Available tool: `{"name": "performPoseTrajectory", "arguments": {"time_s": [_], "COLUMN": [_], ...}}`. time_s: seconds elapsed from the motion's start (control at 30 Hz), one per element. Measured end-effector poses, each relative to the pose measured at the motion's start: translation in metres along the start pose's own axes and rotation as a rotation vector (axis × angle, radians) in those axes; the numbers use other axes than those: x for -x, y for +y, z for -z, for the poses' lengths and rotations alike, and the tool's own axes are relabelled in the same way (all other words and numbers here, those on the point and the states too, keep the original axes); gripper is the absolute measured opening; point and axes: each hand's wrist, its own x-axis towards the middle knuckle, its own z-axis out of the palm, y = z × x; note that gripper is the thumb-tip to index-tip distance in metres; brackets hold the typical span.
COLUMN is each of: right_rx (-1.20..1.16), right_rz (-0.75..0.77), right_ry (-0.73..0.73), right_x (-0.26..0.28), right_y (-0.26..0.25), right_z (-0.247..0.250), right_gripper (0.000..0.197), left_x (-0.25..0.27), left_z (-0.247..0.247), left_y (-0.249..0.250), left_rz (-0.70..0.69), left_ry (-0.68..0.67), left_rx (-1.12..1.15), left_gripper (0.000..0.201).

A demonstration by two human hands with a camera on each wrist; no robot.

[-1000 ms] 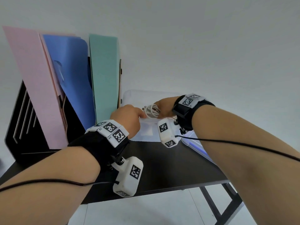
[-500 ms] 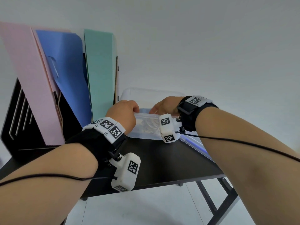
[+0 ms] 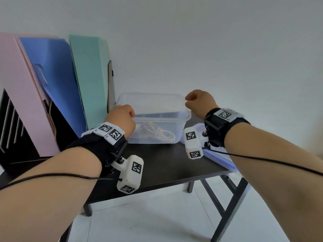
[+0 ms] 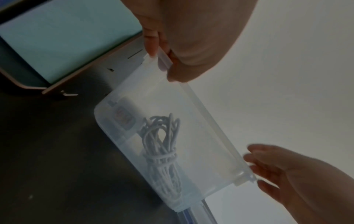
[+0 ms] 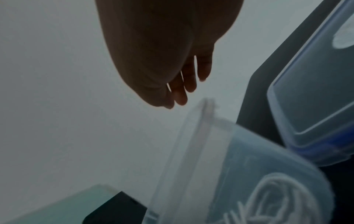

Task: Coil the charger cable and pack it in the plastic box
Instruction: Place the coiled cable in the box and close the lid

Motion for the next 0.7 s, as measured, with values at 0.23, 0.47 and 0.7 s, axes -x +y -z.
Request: {"name": "performPoseTrajectory", "arguments": {"time_s": [0.23, 0.47, 0.7], "right_rx": [0.178, 0.512, 0.679], "right_rz": [-0.183, -0.182, -0.158], "right_ry": [-0.082, -0.369, -0.283], "right_x": [0.032, 0.045, 0.048], "right_y": [0.048, 0.073, 0.087], "right_z": [-0.003, -0.031, -0.039], "right_gripper": [0.029, 0.023, 0.044], "left_x": [0.002, 0.008, 0.013], "left_z": [-0.02, -0.02, -0.021], "left_y": [0.011, 0.02, 0.021], "left_rz": [-0.022, 0.01, 0.015], "left_ry": [-0.011, 0.043, 0.058], "left_rx": [-0.081, 0.018, 0.06], "left_gripper": [0.043, 0.032, 0.031]}}
